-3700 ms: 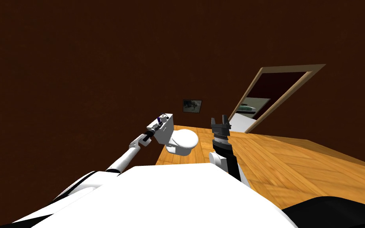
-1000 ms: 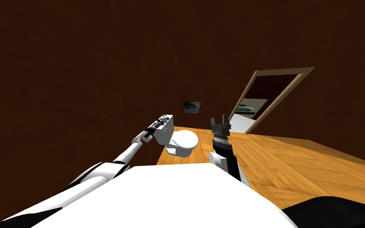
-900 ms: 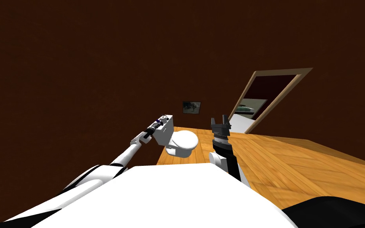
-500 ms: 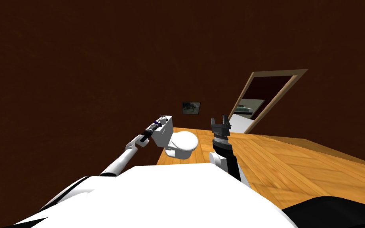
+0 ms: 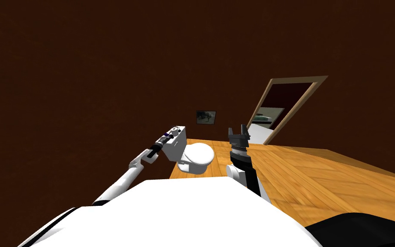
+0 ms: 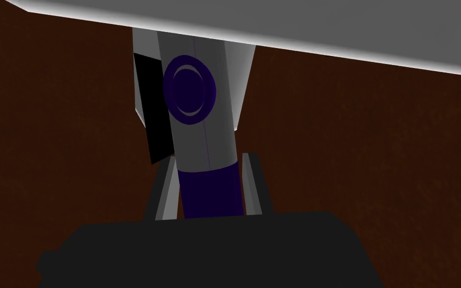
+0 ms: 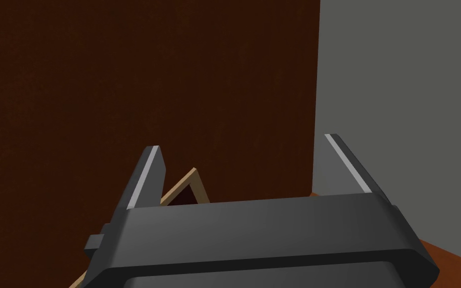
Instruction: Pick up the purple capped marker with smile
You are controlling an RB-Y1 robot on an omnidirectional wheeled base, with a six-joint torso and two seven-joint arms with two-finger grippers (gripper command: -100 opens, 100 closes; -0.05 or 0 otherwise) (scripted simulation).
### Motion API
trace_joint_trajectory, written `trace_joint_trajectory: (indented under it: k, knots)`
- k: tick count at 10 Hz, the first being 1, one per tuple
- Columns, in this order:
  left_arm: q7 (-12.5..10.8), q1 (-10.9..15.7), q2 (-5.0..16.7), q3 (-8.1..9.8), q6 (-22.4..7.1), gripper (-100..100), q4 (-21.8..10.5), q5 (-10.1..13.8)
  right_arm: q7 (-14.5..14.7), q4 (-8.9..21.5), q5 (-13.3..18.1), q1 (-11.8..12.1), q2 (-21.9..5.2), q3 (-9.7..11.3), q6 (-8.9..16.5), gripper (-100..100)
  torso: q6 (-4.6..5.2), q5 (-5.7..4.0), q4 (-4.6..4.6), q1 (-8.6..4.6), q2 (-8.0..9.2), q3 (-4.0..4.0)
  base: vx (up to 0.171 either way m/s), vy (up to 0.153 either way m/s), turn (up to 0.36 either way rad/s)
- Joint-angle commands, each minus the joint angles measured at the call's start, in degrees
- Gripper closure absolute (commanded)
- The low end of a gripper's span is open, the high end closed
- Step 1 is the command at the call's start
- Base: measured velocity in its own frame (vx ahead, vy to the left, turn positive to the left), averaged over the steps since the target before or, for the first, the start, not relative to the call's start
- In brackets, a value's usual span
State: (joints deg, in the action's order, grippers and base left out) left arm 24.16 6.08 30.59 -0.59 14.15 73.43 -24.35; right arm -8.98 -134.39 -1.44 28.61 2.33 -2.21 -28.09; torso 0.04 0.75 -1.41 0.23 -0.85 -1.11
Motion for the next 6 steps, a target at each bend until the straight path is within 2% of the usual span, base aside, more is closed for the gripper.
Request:
trace_joint_trajectory:
  k: [1,2,3,6]
  knots:
    - [0.12,-2.86,-0.06,0.29,0.12,100,2.86,0.05,0.00,0.00,0.00,0.00,0.00,0.00,0.00,0,0.00,0.00,0.00,0.00,0.00,0.00,0.049,-0.012,0.008]
    - [0.12,-4.20,-0.06,0.29,0.12,100,3.33,0.05,0.00,0.00,0.00,0.00,0.00,0.00,0.00,0,0.01,0.01,-0.01,0.01,0.05,0.02,0.018,-0.003,0.002]
    - [0.00,-6.10,0.77,1.91,-0.27,100,5.79,0.66,0.00,0.00,0.00,-0.01,0.00,0.00,0.00,0,-0.01,0.05,-0.04,0.05,0.15,0.05,0.069,-0.018,-0.081]
    - [0.00,-10.55,0.77,1.91,-0.27,100,9.54,0.66,0.00,0.00,0.00,0.00,0.00,0.00,0.00,0,-0.02,0.09,-0.10,0.12,0.04,-0.03,0.048,-0.003,-0.012]
